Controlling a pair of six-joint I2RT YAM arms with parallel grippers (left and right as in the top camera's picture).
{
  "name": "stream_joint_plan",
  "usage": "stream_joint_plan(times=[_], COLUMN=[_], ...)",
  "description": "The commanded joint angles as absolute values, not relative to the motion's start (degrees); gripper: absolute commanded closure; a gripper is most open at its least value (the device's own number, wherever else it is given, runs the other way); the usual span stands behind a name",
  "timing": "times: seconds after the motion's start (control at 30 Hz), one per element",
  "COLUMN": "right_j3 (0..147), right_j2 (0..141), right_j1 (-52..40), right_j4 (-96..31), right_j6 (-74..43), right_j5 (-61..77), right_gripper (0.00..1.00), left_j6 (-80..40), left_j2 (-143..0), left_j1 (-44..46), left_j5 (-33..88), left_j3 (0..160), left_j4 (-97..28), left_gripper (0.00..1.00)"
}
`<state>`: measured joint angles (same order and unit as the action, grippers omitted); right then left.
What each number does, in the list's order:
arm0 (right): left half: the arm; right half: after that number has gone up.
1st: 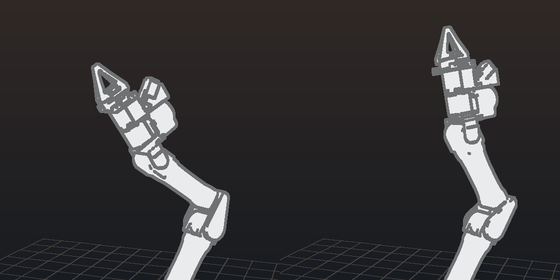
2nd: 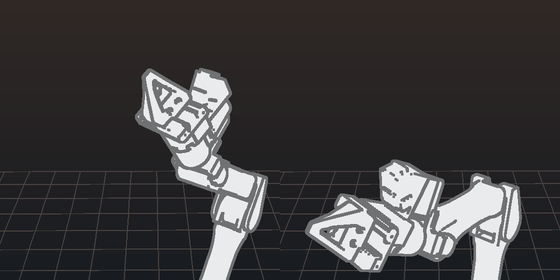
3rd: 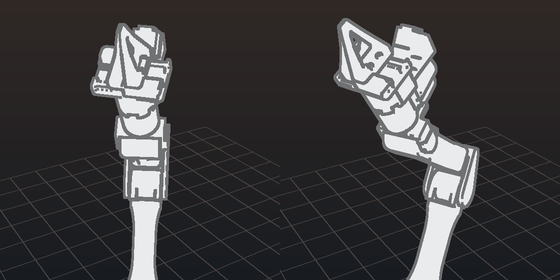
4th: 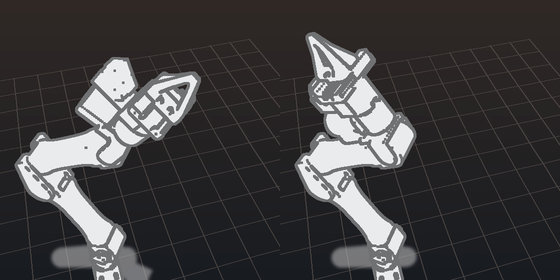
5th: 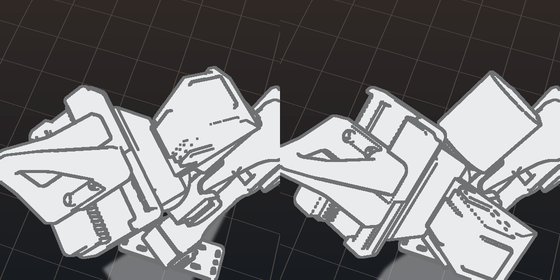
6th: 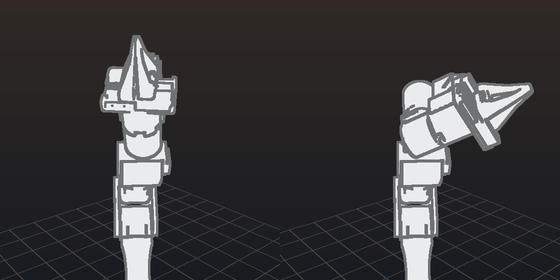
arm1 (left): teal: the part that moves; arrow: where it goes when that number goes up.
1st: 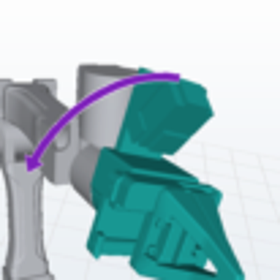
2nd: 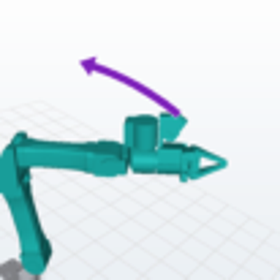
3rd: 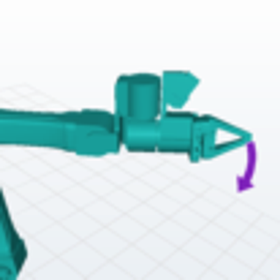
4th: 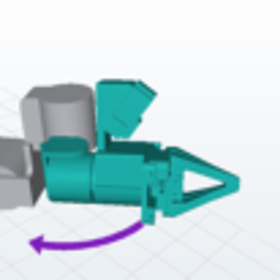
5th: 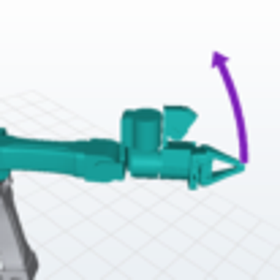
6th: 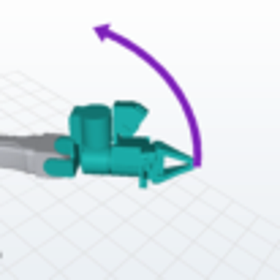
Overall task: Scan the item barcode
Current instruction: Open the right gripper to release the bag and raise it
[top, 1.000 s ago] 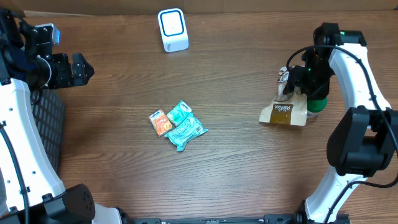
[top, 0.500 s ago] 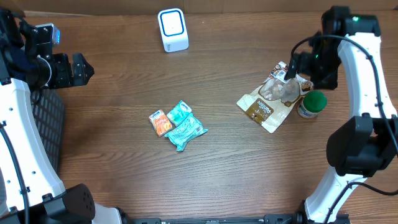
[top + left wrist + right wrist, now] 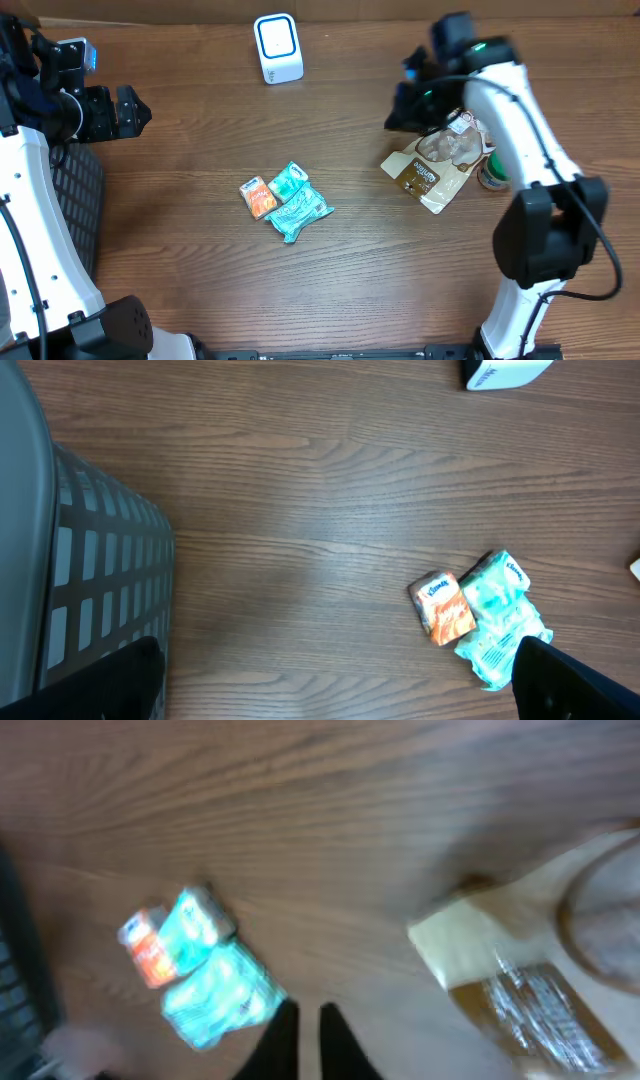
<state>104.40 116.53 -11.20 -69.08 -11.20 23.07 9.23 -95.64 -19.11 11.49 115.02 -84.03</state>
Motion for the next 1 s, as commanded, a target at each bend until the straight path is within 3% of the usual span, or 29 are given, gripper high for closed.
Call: stream_joint_plan(times=[0.0,0.17,0.33,0.97], right_j3=[97.17,87.37,82.13,79.77], right_j2=[116.20,116.20,116.20,116.20], right_j1=[-12.43,-11.75,-9.50,-0.36], right_j4=[-62.19,-49.60,-43.44,-53.28], right_j6=[-21.52,-30.04,-30.26,-29.74], right_j5=[14.61,5.96,4.62,0.03], right_gripper=[0.96,0.96,0.96,0.96], left_j6=[10.26,10.26,10.26,10.26], left_j2=[-95.57,-95.57,-95.57,-95.57], left_j1=[-18.72,-18.72,-18.72,-18.72], left_j5=[11.55,11.57,11.57,11.57], left_j3=[115.59,115.59,115.59,115.59], left_j4=[-83.96,-83.96,-83.96,-83.96], left_gripper=[0.01,0.00,0.01,0.00])
